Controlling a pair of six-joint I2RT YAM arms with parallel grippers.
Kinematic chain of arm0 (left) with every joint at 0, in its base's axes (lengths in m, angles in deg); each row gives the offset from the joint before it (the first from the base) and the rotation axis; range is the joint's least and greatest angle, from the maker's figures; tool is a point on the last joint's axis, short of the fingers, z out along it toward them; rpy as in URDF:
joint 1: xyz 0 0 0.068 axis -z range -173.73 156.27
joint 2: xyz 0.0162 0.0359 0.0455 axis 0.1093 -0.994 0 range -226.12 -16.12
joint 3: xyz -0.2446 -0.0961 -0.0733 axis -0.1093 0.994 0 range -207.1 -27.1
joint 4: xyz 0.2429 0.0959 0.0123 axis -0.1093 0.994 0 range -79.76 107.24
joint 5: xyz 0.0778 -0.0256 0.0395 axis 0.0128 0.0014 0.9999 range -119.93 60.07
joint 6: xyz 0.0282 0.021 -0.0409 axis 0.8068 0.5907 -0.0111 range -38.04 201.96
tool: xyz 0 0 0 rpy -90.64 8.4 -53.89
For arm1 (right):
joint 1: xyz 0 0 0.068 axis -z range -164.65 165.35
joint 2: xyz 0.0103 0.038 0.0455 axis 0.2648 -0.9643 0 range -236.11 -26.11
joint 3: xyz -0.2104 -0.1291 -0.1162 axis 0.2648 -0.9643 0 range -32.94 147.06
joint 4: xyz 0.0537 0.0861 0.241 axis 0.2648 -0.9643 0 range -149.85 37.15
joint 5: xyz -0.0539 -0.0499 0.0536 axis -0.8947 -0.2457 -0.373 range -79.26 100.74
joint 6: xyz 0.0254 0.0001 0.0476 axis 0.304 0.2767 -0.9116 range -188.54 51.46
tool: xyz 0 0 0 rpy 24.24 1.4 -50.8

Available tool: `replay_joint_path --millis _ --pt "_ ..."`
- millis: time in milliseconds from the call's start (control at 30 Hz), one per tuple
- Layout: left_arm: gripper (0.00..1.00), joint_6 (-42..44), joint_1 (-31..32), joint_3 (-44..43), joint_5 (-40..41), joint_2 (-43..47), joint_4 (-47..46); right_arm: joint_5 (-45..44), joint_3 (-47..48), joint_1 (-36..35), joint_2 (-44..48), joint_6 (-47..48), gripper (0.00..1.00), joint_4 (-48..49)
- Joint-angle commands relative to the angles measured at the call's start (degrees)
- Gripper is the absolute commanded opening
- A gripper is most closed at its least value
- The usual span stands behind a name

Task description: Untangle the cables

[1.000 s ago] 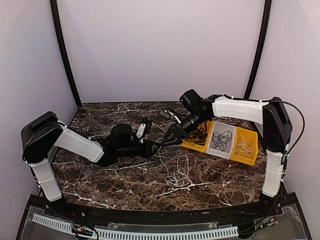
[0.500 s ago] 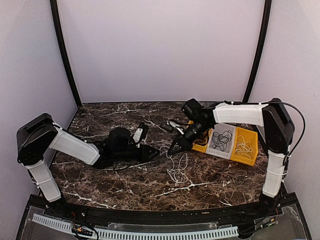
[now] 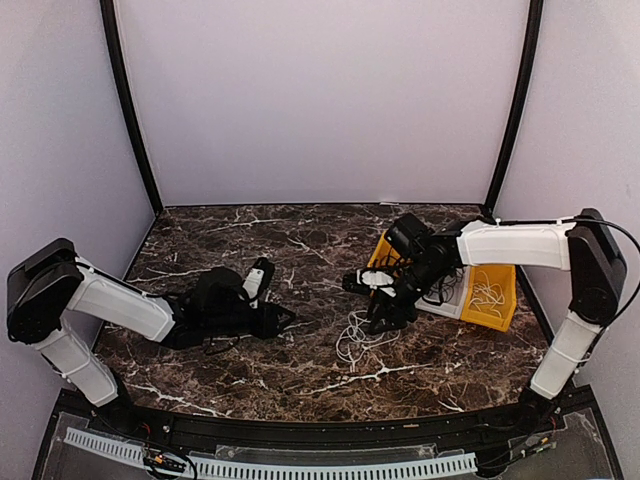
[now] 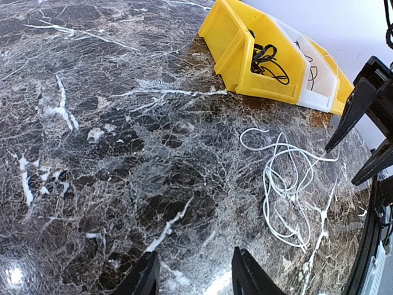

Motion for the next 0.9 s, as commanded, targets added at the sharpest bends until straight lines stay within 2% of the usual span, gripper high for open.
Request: replay_joint_path --millis 0,167,300,433,700,767,867 --pt "0.42 1.04 0.33 1.13 0.4 1.48 0.43 -1.84 -0.88 -2.02 0.32 3.91 0.48 0.2" --pt "0.42 1.17 0.33 1.39 0.09 1.63 0.3 -3.47 -2.03 -3.72 -0.35 3.86 0.59 -0.3" --pt "0.43 1.14 0.33 1.43 -0.06 1.59 0.18 -7.55 -2.49 -3.81 -0.45 -1.47 0.59 4.52" --pt "0.43 0.71 0.33 1.3 -0.58 1.2 -0.28 -7.59 -0.15 -3.75 -2.12 -7.27 0.6 6.41" --pt "0.43 0.2 0.33 1.39 -0.35 1.4 0.05 -4.94 6.57 -3.83 -9.64 -11.34 0.6 3.93" --pt "0.43 -0.11 0.29 1.72 -0.27 1.46 -0.05 -5.75 8.03 -3.83 -11.31 -12.07 0.58 3.53" --pt "0.43 -0.61 0.29 2.2 -0.2 1.43 -0.35 -6.86 9.21 -3.84 -12.67 -12.71 0.47 3.21"
